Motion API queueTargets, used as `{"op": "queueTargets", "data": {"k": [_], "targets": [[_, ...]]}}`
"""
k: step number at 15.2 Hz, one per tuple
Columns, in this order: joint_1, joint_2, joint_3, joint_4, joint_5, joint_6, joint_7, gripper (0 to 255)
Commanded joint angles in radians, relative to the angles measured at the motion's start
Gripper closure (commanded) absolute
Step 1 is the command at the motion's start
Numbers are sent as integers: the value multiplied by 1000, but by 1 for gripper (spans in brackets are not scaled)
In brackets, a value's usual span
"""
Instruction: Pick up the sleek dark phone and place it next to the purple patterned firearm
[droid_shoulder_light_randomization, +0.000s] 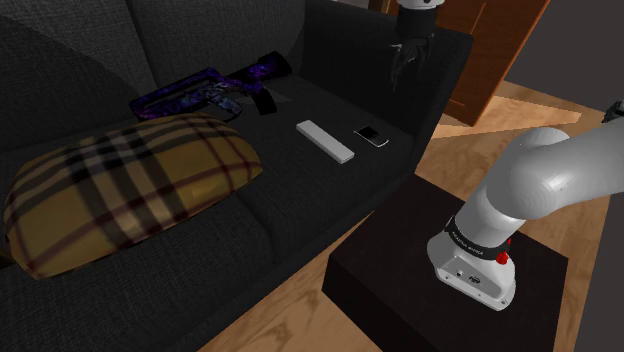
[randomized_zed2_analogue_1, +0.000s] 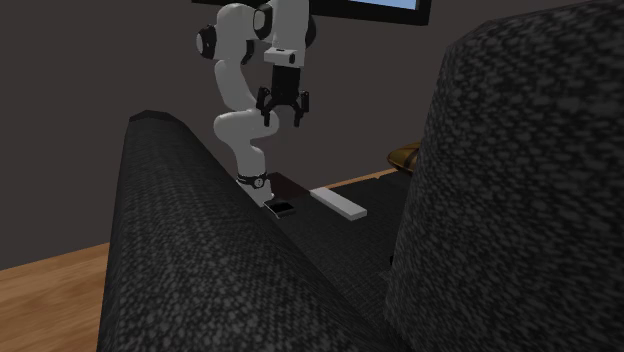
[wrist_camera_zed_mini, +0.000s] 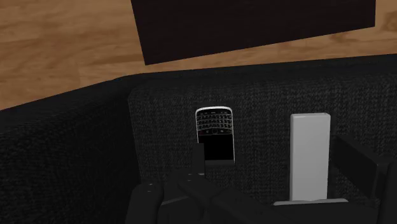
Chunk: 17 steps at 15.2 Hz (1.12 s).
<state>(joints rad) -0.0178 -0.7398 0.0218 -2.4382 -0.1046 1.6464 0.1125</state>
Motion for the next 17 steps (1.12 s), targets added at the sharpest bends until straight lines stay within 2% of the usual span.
{"op": "queueTargets", "data": {"k": [1, 9, 16, 17], "targets": [[0, 0, 0, 0, 0, 0, 0, 0], [-2, 114, -139, -162, -19, 331, -167, 0], [23, 333, -266, -209, 20, 633, -347, 0], [25, 343, -270, -208, 23, 643, -355, 0]]}}
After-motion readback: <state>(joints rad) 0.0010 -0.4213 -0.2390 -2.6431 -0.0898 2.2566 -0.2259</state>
